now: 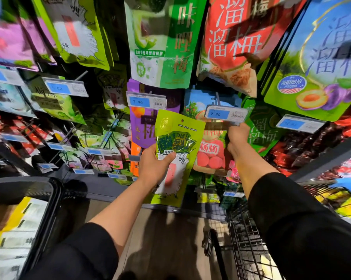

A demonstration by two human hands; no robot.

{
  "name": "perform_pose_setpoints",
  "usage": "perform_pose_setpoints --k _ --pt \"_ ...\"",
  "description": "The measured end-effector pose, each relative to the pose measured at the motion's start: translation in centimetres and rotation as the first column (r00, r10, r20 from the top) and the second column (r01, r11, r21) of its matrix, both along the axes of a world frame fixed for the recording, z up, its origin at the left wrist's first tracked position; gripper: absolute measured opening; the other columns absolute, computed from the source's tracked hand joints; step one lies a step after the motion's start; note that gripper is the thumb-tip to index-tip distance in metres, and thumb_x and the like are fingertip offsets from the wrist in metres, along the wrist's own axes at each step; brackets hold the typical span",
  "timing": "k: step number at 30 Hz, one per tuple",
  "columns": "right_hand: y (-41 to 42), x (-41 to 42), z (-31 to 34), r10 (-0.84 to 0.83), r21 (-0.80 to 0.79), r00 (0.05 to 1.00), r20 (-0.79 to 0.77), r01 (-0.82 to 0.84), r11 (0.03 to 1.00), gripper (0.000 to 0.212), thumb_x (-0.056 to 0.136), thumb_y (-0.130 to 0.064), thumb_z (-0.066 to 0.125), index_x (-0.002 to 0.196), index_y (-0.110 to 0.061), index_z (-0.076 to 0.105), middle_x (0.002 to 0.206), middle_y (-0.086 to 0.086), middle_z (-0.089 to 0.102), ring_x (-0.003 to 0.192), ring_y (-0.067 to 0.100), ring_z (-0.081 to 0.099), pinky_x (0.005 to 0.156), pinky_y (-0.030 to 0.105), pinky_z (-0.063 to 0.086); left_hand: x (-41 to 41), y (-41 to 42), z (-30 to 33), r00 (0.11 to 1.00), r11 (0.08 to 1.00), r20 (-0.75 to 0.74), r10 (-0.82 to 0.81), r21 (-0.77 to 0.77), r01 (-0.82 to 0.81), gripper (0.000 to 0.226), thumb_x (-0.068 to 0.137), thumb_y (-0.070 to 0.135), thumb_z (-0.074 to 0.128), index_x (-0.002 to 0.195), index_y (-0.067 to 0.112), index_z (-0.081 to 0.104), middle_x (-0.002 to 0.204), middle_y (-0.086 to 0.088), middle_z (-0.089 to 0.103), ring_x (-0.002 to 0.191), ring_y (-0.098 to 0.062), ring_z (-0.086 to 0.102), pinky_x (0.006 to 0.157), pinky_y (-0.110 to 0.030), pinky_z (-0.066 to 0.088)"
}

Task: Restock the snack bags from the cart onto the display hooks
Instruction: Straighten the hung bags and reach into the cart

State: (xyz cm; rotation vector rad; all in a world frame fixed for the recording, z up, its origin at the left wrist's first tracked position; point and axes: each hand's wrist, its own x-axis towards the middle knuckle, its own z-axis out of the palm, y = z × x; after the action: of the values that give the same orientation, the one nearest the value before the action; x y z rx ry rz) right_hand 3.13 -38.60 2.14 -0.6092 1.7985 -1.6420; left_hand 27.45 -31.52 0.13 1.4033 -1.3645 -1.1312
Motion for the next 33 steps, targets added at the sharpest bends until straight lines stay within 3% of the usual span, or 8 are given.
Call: perform_pose_setpoints --k 7,10,14,17,19,23,27,33 --pt "2.3 2.3 -1.6 -0.239 0.189 0.909 -0.341 0.315 0.93 0.045 0.078 -0.031 0.076 0.108 -0.003 0.056 0.107 0.016 0.062 0.1 0.032 0.059 0.084 0.042 0.049 0.7 0.4 -1.0 0.997 1.0 -0.078 0.017 0.025 -0.015 0.046 0.061 0.052 0.072 0.099 0.027 0.07 0.101 0.003 0.074 0.1 -0.023 0.068 0.093 -0.051 0.05" --pt "5.5 6.0 -1.2 0.078 -0.002 0.997 0.028 -0.078 0.997 0.038 0.088 -0.046 0.064 0.09 -0.007 0.06 0.078 0.009 0.062 0.073 0.024 0.058 0.069 0.04 0.049 1.9 0.8 -1.6 0.988 0.999 -0.149 0.029 0.032 -0.025 0.045 0.063 0.045 0.077 0.101 0.023 0.069 0.105 -0.001 0.073 0.103 -0.026 0.067 0.097 -0.053 0.048" --pt "6.9 9.7 2.4 0.666 -0.188 0.683 0.3 -0.642 0.743 0.037 0.097 -0.037 0.051 0.117 -0.009 0.064 0.116 0.015 0.068 0.107 0.025 0.066 0.091 0.036 0.054 3.1 2.7 1.7 0.991 0.997 -0.125 0.047 0.06 -0.04 0.02 0.078 0.018 0.077 0.095 0.02 0.067 0.098 0.0 0.073 0.094 -0.013 0.068 0.091 -0.033 0.051" --pt "6.0 12.1 5.0 0.697 -0.242 0.651 0.3 -0.655 0.716 0.033 0.095 -0.015 0.057 0.121 0.004 0.059 0.12 0.024 0.064 0.109 0.033 0.064 0.094 0.045 0.053 4.5 3.5 3.1 0.994 0.997 -0.076 0.077 -0.004 -0.078 0.016 0.083 0.008 0.072 0.092 0.019 0.065 0.086 0.008 0.069 0.07 0.011 0.062 0.068 -0.012 0.046" --pt "5.1 13.9 6.4 0.687 -0.216 0.684 0.247 -0.652 0.727 0.044 0.09 -0.02 0.065 0.125 0.006 0.055 0.122 0.025 0.062 0.113 0.036 0.062 0.096 0.052 0.05 5.5 3.5 3.9 0.992 0.995 -0.086 0.095 -0.032 -0.098 0.014 0.083 0.011 0.073 0.092 0.017 0.064 0.083 0.002 0.068 0.065 0.002 0.062 0.059 -0.012 0.046" --pt "2.9 17.9 9.4 0.701 -0.268 0.7 0.137 -0.655 0.707 0.053 0.077 -0.031 0.078 0.115 0.001 0.06 0.119 0.024 0.064 0.113 0.037 0.061 0.099 0.059 0.045 8.5 2.8 6.7 0.973 0.972 -0.151 0.176 -0.128 -0.196 0.051 0.072 0.044 0.08 0.102 0.007 0.062 0.092 0.004 0.066 0.082 -0.003 0.061 0.078 -0.023 0.045" --pt "0.8 22.2 13.7 0.686 -0.321 0.719 0.11 -0.627 0.709 0.083 0.063 -0.04 0.086 0.122 0.008 0.052 0.118 0.019 0.063 0.109 0.032 0.061 0.095 0.059 0.048 12.3 0.9 10.7 0.953 0.913 -0.175 0.248 -0.286 -0.29 0.024 0.082 0.023 0.074 0.101 0.021 0.059 0.093 0.013 0.066 0.078 0.015 0.06 0.076 -0.017 0.044" --pt "-1.6 28.7 20.9 0.668 -0.393 0.744 -0.005 -0.616 0.683 0.01 0.086 -0.003 0.066 0.078 -0.004 0.061 0.077 0.012 0.066 0.073 0.025 0.064 0.08 0.055 0.055 18.6 -4.7 16.4 0.923 0.79 -0.18 0.339 -0.479 -0.384 0.076 0.076 0.054 0.071 0.138 0.021 0.041 0.136 0.002 0.054 0.126 -0.009 0.05 0.107 -0.036 0.04"
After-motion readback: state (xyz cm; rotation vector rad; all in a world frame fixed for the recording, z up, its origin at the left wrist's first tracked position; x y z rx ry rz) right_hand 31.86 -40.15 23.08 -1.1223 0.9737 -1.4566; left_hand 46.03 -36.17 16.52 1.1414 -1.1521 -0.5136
